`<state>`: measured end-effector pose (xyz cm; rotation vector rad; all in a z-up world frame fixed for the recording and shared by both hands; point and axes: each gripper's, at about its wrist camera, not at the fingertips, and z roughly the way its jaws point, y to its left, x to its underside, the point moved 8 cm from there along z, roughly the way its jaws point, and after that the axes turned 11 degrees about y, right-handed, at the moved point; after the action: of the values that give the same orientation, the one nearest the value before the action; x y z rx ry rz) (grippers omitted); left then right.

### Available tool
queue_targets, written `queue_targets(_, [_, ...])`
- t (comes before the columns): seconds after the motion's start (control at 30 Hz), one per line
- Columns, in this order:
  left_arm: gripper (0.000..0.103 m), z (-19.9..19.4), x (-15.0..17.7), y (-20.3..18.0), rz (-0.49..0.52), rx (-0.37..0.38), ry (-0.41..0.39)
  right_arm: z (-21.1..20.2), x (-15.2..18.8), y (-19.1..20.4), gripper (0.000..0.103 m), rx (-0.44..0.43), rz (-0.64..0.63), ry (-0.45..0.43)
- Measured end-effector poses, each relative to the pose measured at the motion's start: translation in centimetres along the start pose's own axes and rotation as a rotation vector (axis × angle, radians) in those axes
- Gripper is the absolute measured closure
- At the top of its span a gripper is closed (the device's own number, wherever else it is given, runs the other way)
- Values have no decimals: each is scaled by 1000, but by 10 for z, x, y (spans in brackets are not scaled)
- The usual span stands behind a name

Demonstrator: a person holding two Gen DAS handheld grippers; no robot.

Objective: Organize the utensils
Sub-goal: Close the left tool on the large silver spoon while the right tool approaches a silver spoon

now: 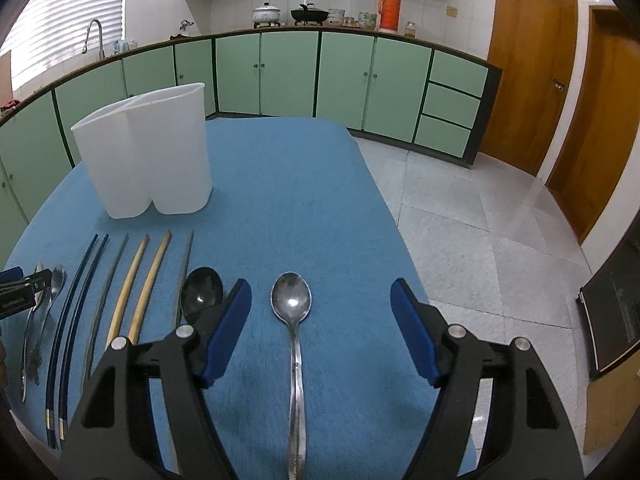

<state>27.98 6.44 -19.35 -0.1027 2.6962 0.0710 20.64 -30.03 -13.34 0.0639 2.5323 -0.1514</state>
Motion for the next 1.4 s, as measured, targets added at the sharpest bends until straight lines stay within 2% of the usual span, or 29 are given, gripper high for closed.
queue_targets(0.53, [21, 6, -13, 7, -2, 27, 11, 8, -1, 4, 33, 2, -14, 10])
queue_targets(0.67, [32, 6, -12, 3, 4, 44, 6, 8, -2, -1, 33, 9, -10, 10])
queue_targets(0.93, [67, 0, -7, 0, -3, 91, -9, 10, -3, -5, 35, 15, -7, 14])
queue_targets(1.1, [68, -1, -5, 0, -5, 101, -24, 22, 0, -1, 45, -15, -25, 60])
queue_targets(1.4, [68, -4, -4, 1, 9, 93, -48, 45, -11, 10, 50, -68, -51, 133])
